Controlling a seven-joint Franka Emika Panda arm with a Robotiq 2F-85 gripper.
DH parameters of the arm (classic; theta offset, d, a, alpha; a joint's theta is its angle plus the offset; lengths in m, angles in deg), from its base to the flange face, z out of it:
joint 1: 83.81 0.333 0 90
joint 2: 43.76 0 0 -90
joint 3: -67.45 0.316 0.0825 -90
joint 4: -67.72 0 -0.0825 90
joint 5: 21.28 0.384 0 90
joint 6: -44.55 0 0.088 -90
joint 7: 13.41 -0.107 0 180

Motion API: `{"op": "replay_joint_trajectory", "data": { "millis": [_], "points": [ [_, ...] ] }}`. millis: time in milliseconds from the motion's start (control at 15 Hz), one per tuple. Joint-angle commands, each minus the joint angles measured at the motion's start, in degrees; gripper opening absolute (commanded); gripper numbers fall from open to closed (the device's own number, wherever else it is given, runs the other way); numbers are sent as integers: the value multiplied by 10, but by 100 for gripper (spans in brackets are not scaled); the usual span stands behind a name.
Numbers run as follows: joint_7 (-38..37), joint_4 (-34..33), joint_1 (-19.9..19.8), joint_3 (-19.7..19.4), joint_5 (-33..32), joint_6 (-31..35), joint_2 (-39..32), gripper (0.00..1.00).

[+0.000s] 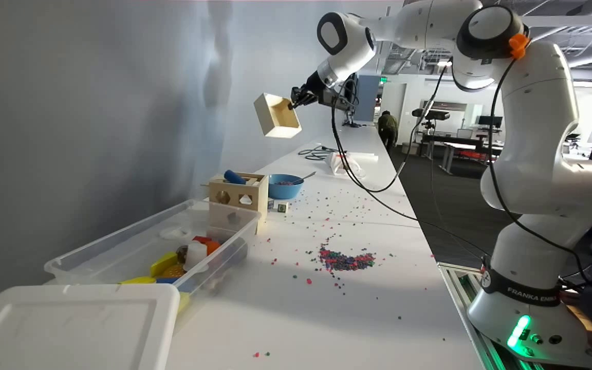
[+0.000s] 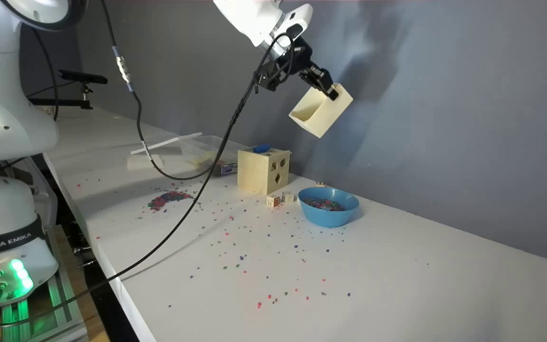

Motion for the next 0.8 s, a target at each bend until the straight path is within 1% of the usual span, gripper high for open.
{"op": "replay_joint_trajectory", "data": {
  "millis": [0, 67, 133, 200, 267, 333, 400, 533, 600, 667, 733],
  "points": [
    [77, -22, -43, 148, -23, 57, -59, 2],
    [3, 9, -28, 197, -102, 69, -75, 2],
    [1, 24, -39, 237, -118, 84, -90, 2],
    [79, 7, -68, 269, -75, 113, -108, 2],
    [4, 50, -59, 317, -155, 126, -134, 2],
    [2, 24, -37, 240, -101, 102, -80, 2],
    [-1, 27, -36, 246, -97, 105, -81, 7],
    [0, 27, -34, 238, -96, 104, -80, 7],
    [7, 29, -30, 232, -102, 108, -79, 2],
    [32, 31, -29, 242, -92, 117, -97, 2],
    [2, 51, -35, 296, -148, 136, -136, 2]
  ]
}}
